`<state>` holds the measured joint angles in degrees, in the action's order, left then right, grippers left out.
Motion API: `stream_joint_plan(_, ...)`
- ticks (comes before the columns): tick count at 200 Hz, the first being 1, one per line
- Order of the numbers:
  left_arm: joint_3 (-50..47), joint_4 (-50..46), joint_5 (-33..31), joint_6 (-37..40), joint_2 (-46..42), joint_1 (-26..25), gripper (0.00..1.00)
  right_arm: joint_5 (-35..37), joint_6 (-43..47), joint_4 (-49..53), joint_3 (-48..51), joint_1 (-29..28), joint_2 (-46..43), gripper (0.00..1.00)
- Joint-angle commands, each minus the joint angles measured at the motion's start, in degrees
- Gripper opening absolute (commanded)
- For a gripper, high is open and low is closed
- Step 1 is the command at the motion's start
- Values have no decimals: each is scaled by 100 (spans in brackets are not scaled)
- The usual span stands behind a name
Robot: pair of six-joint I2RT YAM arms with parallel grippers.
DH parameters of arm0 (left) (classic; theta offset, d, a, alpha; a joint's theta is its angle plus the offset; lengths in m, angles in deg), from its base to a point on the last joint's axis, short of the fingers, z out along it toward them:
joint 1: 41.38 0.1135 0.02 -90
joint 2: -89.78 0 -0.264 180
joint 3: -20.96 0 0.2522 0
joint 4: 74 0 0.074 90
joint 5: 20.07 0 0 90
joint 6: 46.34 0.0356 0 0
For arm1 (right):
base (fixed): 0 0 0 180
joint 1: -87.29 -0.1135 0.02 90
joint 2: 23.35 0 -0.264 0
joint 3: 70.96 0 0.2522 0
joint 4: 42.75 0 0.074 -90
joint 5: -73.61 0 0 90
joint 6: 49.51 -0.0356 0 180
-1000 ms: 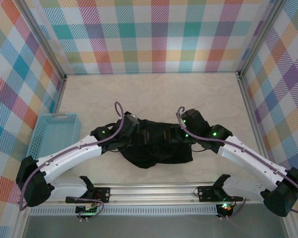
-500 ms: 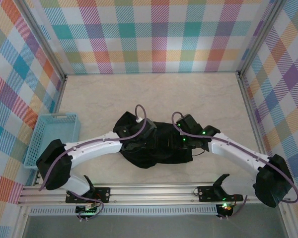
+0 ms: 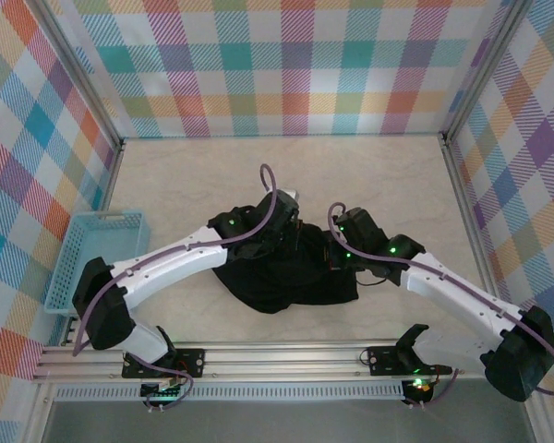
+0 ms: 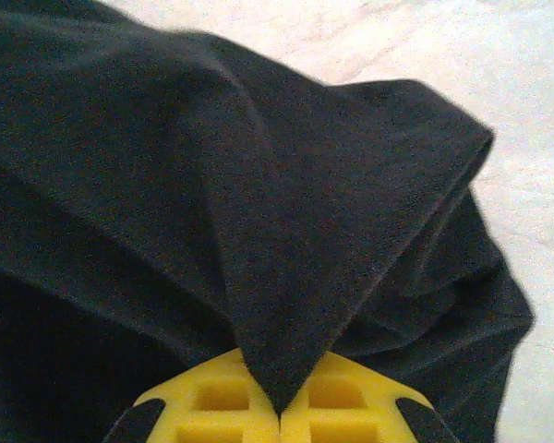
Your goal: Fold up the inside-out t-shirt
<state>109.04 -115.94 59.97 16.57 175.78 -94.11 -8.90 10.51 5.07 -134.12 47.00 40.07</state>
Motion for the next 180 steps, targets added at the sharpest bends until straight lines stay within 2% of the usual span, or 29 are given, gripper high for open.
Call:
stream_joint_plan(1,249,-179,-342,417,-572,52,0,663,142,339,-107,237,-84,0)
stream_joint_plan(18,229,-172,-453,527,-792,52,0,648,147,202,-44,426,-192,0)
stream_joint_plan(33,162,-120,-281,631,-862,61,0,503,278,50,-106,444,-254,0)
stream_joint_plan(41,125,-109,-228,638,-865,61,0,387,337,2,-170,443,-272,11)
stream_joint_plan(53,44,-84,-232,585,-872,61,0,255,310,33,-267,435,-307,33)
stream_joint_plan(66,-63,-7,-239,511,-903,60,0,142,195,58,-306,360,-403,43)
stream_joint_plan(110,-478,251,-21,447,-1003,60,0,120,49,-136,-288,-584,-653,49)
stream_joint_plan(127,-699,463,269,464,-1097,60,0,-62,281,-353,-332,-611,-562,52)
stream_joint_plan(141,-899,626,448,460,-1214,61,0,-147,585,-540,-403,-611,-420,59)
stream_joint_plan(180,-1304,911,779,474,-1476,52,0,-20,1354,-704,-746,-601,207,67)
